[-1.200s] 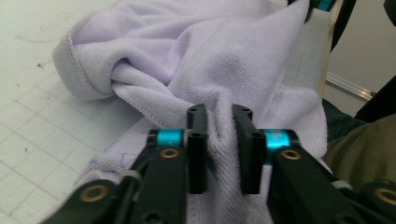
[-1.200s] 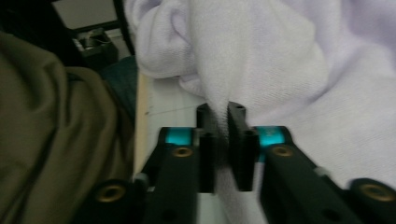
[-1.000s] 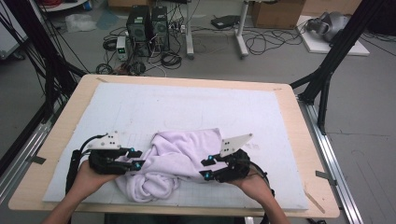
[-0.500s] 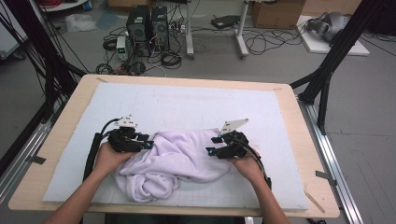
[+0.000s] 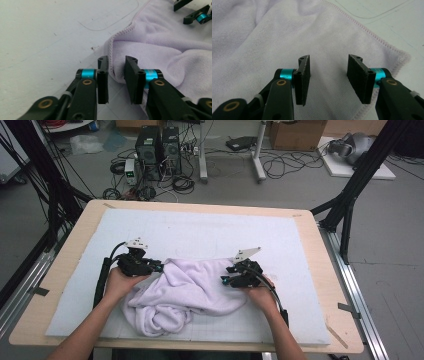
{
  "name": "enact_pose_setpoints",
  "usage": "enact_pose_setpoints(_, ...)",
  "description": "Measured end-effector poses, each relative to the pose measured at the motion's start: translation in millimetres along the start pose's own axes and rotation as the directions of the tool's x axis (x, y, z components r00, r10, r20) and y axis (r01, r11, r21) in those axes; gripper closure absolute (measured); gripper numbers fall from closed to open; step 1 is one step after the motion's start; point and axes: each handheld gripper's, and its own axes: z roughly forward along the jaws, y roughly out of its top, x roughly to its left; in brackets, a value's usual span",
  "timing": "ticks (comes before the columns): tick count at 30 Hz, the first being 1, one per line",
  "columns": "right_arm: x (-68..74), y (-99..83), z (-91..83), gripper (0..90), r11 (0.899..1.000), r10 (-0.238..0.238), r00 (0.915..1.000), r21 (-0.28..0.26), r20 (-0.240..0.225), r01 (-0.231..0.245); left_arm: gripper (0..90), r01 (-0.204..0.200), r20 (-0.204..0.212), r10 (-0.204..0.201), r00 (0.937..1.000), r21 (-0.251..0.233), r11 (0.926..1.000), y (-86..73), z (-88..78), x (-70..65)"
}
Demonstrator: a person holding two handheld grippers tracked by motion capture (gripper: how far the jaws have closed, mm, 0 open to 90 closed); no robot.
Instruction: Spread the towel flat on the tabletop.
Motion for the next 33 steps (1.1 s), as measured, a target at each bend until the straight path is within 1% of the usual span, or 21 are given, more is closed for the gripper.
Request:
enact_pose_setpoints(1,0.0,0.0,0.0,55.1,1.000,0.000,1.0000,0.000,0.000,0.000,70.2,0.009,0.001,-0.009,1.0000,-0.011,0.9999,0.0,-1.2,0.3)
enact_pose_setpoints(3,-0.2,-2.4,-2.8,56.6,1.000,-0.005,1.0000,0.002,-0.004,0.005,70.2,0.010,-0.007,-0.010,0.9999,-0.021,0.9997,0.6,-2.6,1.9)
enact_pose_setpoints(5,-0.5,-7.2,-7.4,57.0,1.000,-0.005,1.0000,0.002,0.003,0.005,70.2,0.019,-0.015,-0.020,0.9997,-0.027,0.9994,0.6,-0.6,3.7)
enact_pose_setpoints(8,-0.5,-10.0,-9.4,57.0,1.000,-0.004,1.0000,-0.004,0.007,0.004,67.6,0.050,-0.017,-0.050,0.9986,-0.032,0.9982,0.2,6.8,6.7)
enact_pose_setpoints(9,-0.2,-10.9,-10.0,57.0,1.000,0.003,1.0000,-0.006,0.006,-0.003,66.2,0.057,-0.020,-0.058,0.9982,-0.036,0.9977,0.2,9.7,7.1)
enact_pose_setpoints(11,0.2,-10.7,-9.6,56.8,1.000,-0.004,0.9999,-0.007,0.011,0.004,63.5,0.074,-0.028,-0.075,0.9968,-0.042,0.9964,0.1,15.2,8.2)
enact_pose_setpoints(13,0.2,-10.7,-9.6,56.7,1.000,-0.004,0.9999,-0.008,0.011,0.004,62.6,0.102,-0.024,-0.103,0.9943,-0.055,0.9932,-0.2,18.1,10.7)
enact_pose_setpoints(15,0.3,-10.9,-9.5,56.7,1.000,0.002,1.0000,-0.008,0.010,-0.002,62.8,0.128,-0.035,-0.131,0.9908,-0.075,0.9889,-0.4,18.0,13.6)
enact_pose_setpoints(16,0.2,-10.8,-9.5,56.7,1.000,-0.004,0.9999,-0.008,0.011,0.004,63.3,0.133,-0.029,-0.136,0.9903,-0.083,0.9876,-0.5,16.9,14.8)
enact_pose_setpoints(17,0.2,-10.8,-9.5,56.7,1.000,-0.004,0.9999,-0.008,0.011,0.004,63.3,0.131,-0.030,-0.134,0.9904,-0.085,0.9877,-0.5,15.5,15.0)
enact_pose_setpoints(18,0.5,-10.7,-9.5,56.6,1.000,-0.006,0.9999,-0.007,0.014,0.006,63.6,0.118,-0.036,-0.122,0.9919,-0.084,0.9895,-0.2,14.1,14.1)
enact_pose_setpoints(20,0.7,-10.5,-9.5,56.3,1.000,-0.008,0.9999,-0.005,0.015,0.008,64.0,0.073,-0.048,-0.077,0.9959,-0.066,0.9951,0.9,10.5,11.4)
enact_pose_setpoints(22,0.1,-10.6,-9.2,55.9,1.000,-0.007,0.9999,-0.007,0.013,0.007,64.1,0.020,-0.057,-0.021,0.9982,-0.013,0.9997,5.1,9.7,8.2)
enact_pose_setpoints(23,0.3,-10.4,-9.0,55.7,1.000,-0.005,0.9999,-0.007,0.013,0.005,64.2,-0.004,-0.060,0.004,0.9982,-0.004,1.0000,7.7,9.5,5.6)
enact_pose_setpoints(24,0.7,-10.3,-9.0,55.5,1.000,-0.006,0.9999,-0.007,0.015,0.006,64.9,-0.019,-0.054,0.019,0.9984,-0.009,0.9998,10.5,8.8,3.3)
enact_pose_setpoints(25,1.1,-10.1,-8.9,55.3,1.000,-0.005,0.9998,-0.005,0.017,0.005,64.8,-0.026,-0.050,0.025,0.9984,-0.017,0.9995,12.9,9.0,1.2)
enact_pose_setpoints(27,1.4,-10.4,-8.7,55.1,1.000,-0.007,0.9997,-0.010,0.022,0.008,64.9,-0.045,-0.042,0.045,0.9981,0.006,0.9990,17.1,13.5,-0.9)
enact_pose_setpoints(28,1.2,-10.5,-8.8,55.0,1.000,-0.008,0.9997,-0.010,0.022,0.009,64.9,-0.047,-0.040,0.047,0.9981,0.007,0.9989,17.2,16.3,-1.1)
enact_pose_setpoints(29,1.3,-10.6,-8.9,54.7,1.000,-0.005,0.9998,-0.010,0.020,0.005,64.8,-0.042,-0.033,0.042,0.9986,0.020,0.9989,16.6,19.5,0.0)
enact_pose_setpoints(31,1.6,-10.6,-9.0,54.7,1.000,-0.007,0.9997,-0.008,0.022,0.007,64.7,-0.027,-0.033,0.028,0.9990,0.054,0.9982,14.0,26.3,3.6)
enact_pose_setpoints(33,1.0,-10.7,-8.9,54.6,1.000,-0.007,0.9998,-0.010,0.019,0.007,65.4,-0.001,-0.019,0.002,0.9998,0.053,0.9986,12.5,30.1,7.6)
